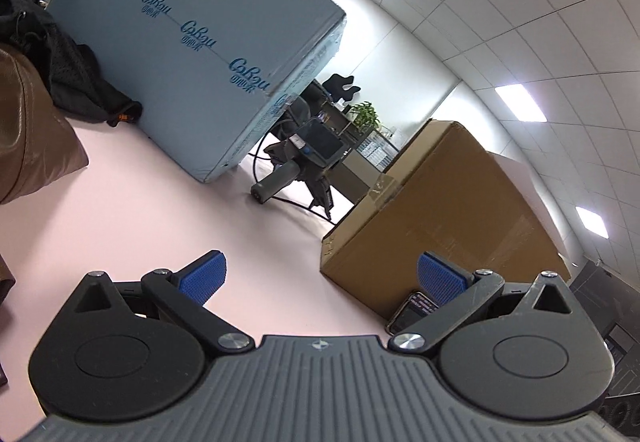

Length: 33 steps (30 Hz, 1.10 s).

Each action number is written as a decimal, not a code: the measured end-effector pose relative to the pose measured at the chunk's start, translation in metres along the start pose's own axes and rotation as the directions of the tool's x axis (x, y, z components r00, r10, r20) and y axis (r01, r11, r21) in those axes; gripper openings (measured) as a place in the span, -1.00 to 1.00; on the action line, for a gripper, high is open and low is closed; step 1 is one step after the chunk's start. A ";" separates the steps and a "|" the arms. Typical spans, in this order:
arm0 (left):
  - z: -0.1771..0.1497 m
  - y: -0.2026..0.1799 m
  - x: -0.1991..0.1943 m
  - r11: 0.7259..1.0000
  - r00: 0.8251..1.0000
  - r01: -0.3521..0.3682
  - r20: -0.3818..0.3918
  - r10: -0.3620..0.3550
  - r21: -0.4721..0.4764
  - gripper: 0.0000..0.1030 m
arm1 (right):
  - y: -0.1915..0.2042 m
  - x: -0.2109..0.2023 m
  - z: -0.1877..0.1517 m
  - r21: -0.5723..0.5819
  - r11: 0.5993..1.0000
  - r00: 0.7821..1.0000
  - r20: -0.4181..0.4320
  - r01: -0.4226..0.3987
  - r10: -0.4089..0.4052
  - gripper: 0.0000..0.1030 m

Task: Fold clothes

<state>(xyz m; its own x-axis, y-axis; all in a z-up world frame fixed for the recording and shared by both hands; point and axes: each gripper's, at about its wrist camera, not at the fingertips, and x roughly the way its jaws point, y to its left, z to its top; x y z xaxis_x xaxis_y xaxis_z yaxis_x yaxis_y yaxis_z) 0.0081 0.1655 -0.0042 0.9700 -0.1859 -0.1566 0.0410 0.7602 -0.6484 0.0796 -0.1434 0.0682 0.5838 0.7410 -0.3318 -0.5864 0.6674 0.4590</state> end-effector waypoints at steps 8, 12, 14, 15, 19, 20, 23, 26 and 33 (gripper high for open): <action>-0.007 -0.018 -0.006 0.992 0.996 0.076 -0.044 -0.072 0.104 1.00 | -0.015 -0.071 0.012 -0.040 0.981 0.964 0.196 0.191 -0.180 0.66; -0.020 -0.039 0.004 0.965 0.984 0.102 -0.167 -0.062 0.243 1.00 | -0.059 -0.091 0.005 0.086 0.899 0.887 0.147 0.430 -0.438 0.66; -0.036 -0.053 0.014 0.922 0.974 0.041 -0.223 0.049 0.385 1.00 | -0.081 -0.096 -0.005 0.150 0.846 0.847 0.077 0.512 -0.526 0.66; -0.042 -0.054 0.020 0.906 0.965 0.013 -0.243 0.099 0.424 1.00 | -0.089 -0.100 -0.009 0.188 0.842 0.851 0.048 0.506 -0.522 0.66; -0.059 -0.050 0.042 0.886 0.922 0.001 -0.342 0.178 0.465 1.00 | -0.116 -0.111 -0.034 0.330 0.854 0.903 0.015 0.401 -0.430 0.57; -0.061 -0.049 0.044 0.886 0.918 0.011 -0.355 0.174 0.463 1.00 | -0.115 -0.110 -0.035 0.315 0.864 0.909 0.013 0.392 -0.417 0.49; -0.063 -0.045 0.046 0.900 0.908 0.047 -0.393 0.142 0.434 1.00 | -0.117 -0.108 -0.038 0.312 0.890 0.936 0.000 0.334 -0.351 -0.16; -0.064 -0.045 0.044 0.906 0.905 0.090 -0.414 0.099 0.414 0.92 | -0.113 -0.114 -0.039 0.306 0.895 0.938 0.021 0.324 -0.347 -0.43; -0.076 -0.062 0.040 0.906 0.886 0.212 -0.462 -0.020 0.367 0.62 | -0.115 -0.147 -0.036 0.312 0.879 0.913 0.076 0.360 -0.401 -0.57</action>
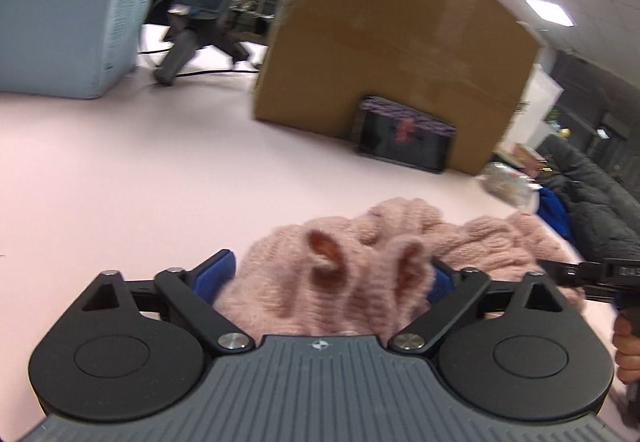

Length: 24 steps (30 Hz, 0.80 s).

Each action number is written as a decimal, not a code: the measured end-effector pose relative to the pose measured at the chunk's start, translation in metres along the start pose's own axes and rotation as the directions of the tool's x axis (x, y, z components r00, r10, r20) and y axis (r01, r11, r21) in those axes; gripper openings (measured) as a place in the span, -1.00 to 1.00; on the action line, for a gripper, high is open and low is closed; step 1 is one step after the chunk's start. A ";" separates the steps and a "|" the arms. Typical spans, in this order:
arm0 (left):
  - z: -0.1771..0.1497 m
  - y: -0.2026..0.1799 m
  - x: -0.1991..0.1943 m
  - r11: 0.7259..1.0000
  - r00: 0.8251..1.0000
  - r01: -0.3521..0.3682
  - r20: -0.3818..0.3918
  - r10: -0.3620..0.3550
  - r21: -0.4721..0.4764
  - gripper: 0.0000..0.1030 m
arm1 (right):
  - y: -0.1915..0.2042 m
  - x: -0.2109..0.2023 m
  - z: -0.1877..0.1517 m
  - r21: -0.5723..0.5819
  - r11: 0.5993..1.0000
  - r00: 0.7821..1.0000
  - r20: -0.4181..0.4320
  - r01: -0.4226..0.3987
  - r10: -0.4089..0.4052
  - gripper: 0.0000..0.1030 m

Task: Fold clothes

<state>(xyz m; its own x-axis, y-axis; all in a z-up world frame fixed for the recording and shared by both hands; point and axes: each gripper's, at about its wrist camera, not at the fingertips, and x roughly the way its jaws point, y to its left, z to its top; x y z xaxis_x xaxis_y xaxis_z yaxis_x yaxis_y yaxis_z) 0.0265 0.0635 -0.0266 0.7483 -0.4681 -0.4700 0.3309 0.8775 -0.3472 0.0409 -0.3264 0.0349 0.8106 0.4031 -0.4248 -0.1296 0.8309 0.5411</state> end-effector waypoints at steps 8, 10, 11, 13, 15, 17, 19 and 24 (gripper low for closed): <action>-0.003 -0.043 -0.004 0.999 0.994 -0.039 0.106 0.041 -0.019 0.67 | -0.017 -0.039 0.015 -0.022 0.988 0.984 0.097 0.150 -0.147 0.02; 0.002 -0.047 -0.025 0.992 0.969 -0.116 0.216 0.123 -0.041 0.68 | -0.009 -0.056 0.018 -0.086 0.983 0.972 0.186 0.164 -0.146 0.04; 0.004 -0.051 -0.034 0.989 0.952 -0.142 0.266 0.149 -0.046 0.68 | -0.006 -0.060 0.020 -0.111 0.979 0.967 0.213 0.168 -0.142 0.04; 0.004 -0.060 -0.048 0.994 0.939 -0.098 0.326 0.108 -0.048 0.67 | 0.001 -0.065 0.022 -0.161 0.974 0.965 0.233 0.157 -0.117 0.04; 0.003 -0.070 -0.057 0.999 0.933 -0.025 0.358 0.039 -0.045 0.66 | 0.006 -0.063 0.022 -0.192 0.975 0.975 0.209 0.111 -0.070 0.03; -0.002 -0.085 -0.055 0.993 0.941 0.117 0.322 -0.106 -0.014 0.55 | 0.012 -0.053 0.021 -0.231 0.972 0.987 0.157 0.052 -0.016 0.00; -0.005 -0.102 -0.041 0.989 0.960 0.141 0.236 -0.150 0.055 0.37 | 0.018 -0.038 0.018 -0.279 0.960 0.995 0.103 0.021 0.009 -0.11; -0.006 -0.091 0.009 0.989 0.999 -0.020 0.046 0.014 0.145 -0.11 | 0.017 0.006 0.009 -0.362 0.931 0.998 -0.023 0.042 -0.055 -0.15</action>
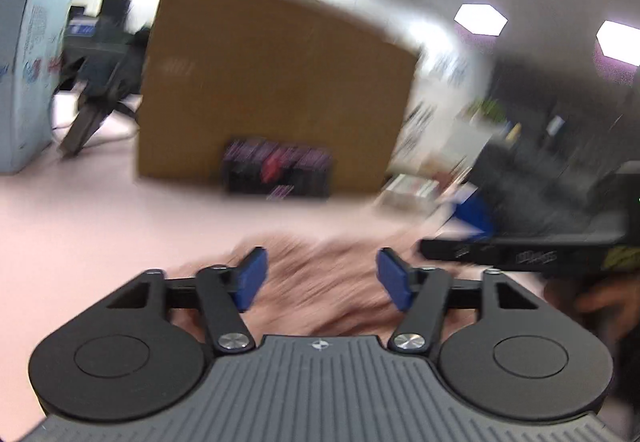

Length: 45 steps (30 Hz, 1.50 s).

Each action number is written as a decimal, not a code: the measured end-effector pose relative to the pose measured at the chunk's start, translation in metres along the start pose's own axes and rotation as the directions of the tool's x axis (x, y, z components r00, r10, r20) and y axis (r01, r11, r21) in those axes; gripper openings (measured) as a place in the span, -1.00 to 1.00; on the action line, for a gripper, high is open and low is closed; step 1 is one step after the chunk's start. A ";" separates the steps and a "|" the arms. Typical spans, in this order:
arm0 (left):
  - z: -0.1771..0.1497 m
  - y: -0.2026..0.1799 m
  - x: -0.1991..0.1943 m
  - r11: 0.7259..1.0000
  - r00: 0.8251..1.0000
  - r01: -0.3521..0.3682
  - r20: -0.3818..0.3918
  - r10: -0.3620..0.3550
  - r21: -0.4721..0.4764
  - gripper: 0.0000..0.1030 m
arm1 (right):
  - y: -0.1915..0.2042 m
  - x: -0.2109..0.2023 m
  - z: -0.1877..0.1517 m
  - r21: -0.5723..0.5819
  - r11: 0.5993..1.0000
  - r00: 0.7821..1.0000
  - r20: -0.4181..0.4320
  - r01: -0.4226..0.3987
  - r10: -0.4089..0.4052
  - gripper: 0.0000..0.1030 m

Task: Fold clothes

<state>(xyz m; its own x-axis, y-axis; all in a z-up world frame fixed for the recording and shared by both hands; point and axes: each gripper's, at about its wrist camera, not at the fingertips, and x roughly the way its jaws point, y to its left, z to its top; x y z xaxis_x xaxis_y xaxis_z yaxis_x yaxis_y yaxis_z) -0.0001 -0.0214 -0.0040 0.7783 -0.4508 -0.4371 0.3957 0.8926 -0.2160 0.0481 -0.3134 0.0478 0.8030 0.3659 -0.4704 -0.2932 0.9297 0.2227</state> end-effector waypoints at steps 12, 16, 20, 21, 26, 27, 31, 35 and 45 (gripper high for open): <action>-0.001 0.012 0.018 0.992 0.998 -0.049 0.039 0.045 0.115 0.60 | -0.017 0.001 -0.006 0.049 0.997 0.997 0.052 -0.051 0.049 0.22; 0.002 0.023 -0.016 0.997 0.972 -0.046 0.234 0.030 0.061 0.73 | -0.021 -0.028 -0.002 0.058 0.998 0.977 0.212 0.018 -0.030 0.78; 0.003 0.036 -0.036 0.991 0.911 -0.127 0.392 0.130 -0.033 1.00 | -0.032 -0.041 -0.003 0.123 0.985 0.934 0.322 0.118 -0.152 1.00; 0.002 0.038 -0.039 0.985 0.891 -0.166 0.420 0.170 -0.046 1.00 | -0.035 -0.042 -0.004 0.140 0.980 0.925 0.334 0.141 -0.181 1.00; -0.005 0.036 -0.045 0.946 0.810 -0.325 0.514 0.282 -0.008 1.00 | -0.041 -0.044 -0.012 0.136 0.959 0.863 0.419 0.247 -0.282 1.00; -0.006 0.036 -0.045 0.942 0.804 -0.335 0.522 0.286 -0.001 1.00 | -0.042 -0.045 -0.013 0.138 0.955 0.850 0.434 0.264 -0.298 1.00; -0.008 0.034 -0.041 0.913 0.789 -0.405 0.524 0.322 0.047 1.00 | -0.041 -0.046 -0.015 0.134 0.951 0.838 0.449 0.278 -0.309 1.00; -0.004 0.034 -0.033 0.901 0.797 -0.431 0.487 0.356 0.047 1.00 | -0.037 -0.041 -0.012 0.094 0.949 0.850 0.424 0.302 -0.312 1.00; -0.006 0.031 -0.032 0.896 0.802 -0.440 0.475 0.362 0.059 1.00 | -0.051 -0.032 -0.008 0.220 0.893 0.831 0.331 0.393 -0.447 1.00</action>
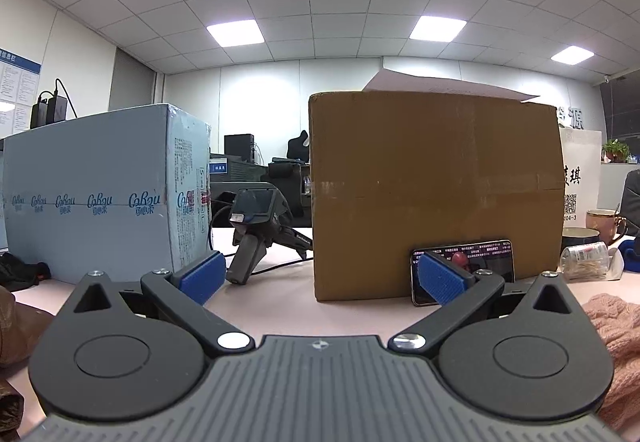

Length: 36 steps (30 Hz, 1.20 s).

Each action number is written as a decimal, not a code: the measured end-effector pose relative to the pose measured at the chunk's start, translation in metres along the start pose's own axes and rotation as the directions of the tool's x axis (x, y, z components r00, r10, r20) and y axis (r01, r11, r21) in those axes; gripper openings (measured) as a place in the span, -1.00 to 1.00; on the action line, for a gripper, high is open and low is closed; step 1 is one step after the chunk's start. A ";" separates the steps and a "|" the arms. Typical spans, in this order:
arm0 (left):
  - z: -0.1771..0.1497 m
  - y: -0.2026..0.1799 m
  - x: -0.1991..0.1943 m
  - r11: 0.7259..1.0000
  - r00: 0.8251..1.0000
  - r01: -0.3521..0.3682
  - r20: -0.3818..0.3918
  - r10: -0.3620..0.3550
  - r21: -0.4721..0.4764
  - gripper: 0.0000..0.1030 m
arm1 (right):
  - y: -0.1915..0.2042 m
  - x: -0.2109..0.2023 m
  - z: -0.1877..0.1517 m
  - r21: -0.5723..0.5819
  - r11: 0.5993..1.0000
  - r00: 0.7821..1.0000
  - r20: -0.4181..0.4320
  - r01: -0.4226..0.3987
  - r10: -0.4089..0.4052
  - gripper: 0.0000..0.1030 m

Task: Fold clothes

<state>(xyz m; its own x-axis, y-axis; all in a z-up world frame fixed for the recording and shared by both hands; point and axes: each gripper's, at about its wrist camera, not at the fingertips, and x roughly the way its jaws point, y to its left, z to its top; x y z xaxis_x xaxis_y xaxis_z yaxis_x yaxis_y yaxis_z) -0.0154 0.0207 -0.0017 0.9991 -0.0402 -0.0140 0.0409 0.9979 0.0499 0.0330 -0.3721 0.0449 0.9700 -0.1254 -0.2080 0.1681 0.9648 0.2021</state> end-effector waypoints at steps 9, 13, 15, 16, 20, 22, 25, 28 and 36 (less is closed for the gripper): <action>-0.001 0.000 0.001 1.000 1.000 0.006 -0.025 -0.006 0.003 1.00 | 0.000 0.002 -0.002 -0.010 1.000 1.000 -0.012 0.012 -0.012 1.00; -0.001 -0.001 0.000 1.000 1.000 0.011 -0.028 -0.011 0.007 1.00 | -0.001 0.005 -0.002 -0.010 1.000 1.000 -0.023 0.009 -0.010 1.00; -0.002 -0.002 0.000 1.000 0.999 0.012 -0.030 -0.012 0.006 1.00 | -0.001 0.006 -0.002 -0.011 1.000 1.000 -0.026 0.008 -0.008 1.00; -0.001 -0.001 0.001 1.000 0.999 0.012 -0.031 -0.012 0.005 1.00 | -0.001 0.006 -0.002 -0.011 1.000 1.000 -0.029 0.007 -0.007 1.00; -0.001 -0.002 0.001 1.000 0.999 0.015 -0.033 -0.014 0.006 1.00 | -0.002 0.008 -0.001 -0.011 1.000 0.999 -0.035 0.002 -0.003 1.00; -0.001 -0.002 0.001 1.000 0.999 0.017 -0.034 -0.017 0.008 1.00 | -0.003 0.009 -0.001 -0.011 1.000 0.999 -0.038 0.000 -0.001 1.00; -0.001 -0.002 0.001 1.000 0.999 0.018 -0.035 -0.017 0.007 1.00 | -0.003 0.009 -0.001 -0.008 1.000 0.999 -0.036 -0.002 0.001 1.00; -0.001 -0.003 0.001 1.000 0.999 0.023 -0.033 -0.023 0.011 1.00 | -0.004 0.010 0.000 -0.007 1.000 0.999 -0.034 -0.004 0.003 1.00; -0.001 -0.004 0.000 0.999 0.999 0.034 -0.035 -0.034 0.013 1.00 | -0.005 0.013 0.000 -0.004 1.000 0.999 -0.044 -0.006 0.006 1.00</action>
<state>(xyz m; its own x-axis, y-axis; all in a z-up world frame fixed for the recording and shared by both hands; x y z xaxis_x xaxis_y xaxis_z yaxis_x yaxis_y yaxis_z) -0.0158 0.0170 -0.0031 0.9961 -0.0722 -0.0510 0.0753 0.9952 0.0621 0.0448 -0.3789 0.0412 0.9624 -0.1092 -0.2489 0.1613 0.9665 0.1994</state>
